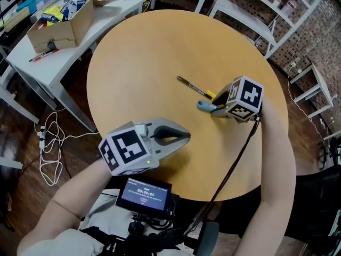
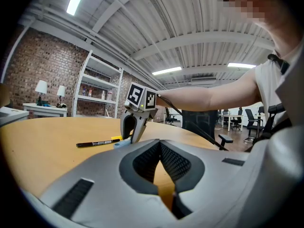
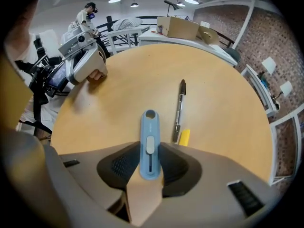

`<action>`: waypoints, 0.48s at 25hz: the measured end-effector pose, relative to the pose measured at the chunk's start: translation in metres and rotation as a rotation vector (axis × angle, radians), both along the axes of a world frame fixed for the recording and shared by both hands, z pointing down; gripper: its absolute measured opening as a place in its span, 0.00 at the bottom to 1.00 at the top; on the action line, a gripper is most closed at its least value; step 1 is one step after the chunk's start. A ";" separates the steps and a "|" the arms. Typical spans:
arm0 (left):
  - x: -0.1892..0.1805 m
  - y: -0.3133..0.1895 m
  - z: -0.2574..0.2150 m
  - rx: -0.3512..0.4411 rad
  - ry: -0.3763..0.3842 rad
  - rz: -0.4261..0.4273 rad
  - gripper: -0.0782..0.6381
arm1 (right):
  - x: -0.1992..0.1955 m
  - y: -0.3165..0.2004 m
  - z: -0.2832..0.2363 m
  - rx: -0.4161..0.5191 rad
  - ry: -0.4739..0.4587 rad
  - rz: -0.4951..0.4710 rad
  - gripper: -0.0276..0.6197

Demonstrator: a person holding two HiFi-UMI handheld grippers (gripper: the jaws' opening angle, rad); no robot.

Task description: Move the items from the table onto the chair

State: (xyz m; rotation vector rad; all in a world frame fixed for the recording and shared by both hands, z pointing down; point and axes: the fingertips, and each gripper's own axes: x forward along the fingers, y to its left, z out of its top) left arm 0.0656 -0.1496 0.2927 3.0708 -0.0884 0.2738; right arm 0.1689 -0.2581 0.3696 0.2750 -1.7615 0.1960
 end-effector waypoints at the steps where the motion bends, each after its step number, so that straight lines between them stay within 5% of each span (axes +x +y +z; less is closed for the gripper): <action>1: 0.000 0.000 0.000 0.000 0.000 0.000 0.12 | -0.001 0.001 0.001 -0.013 0.013 0.001 0.26; 7: 0.000 -0.001 0.001 0.019 0.003 0.011 0.12 | -0.004 0.003 0.000 -0.025 0.081 -0.052 0.25; 12: -0.001 -0.001 0.003 0.016 0.002 0.012 0.12 | -0.006 0.007 -0.006 0.036 0.009 -0.044 0.25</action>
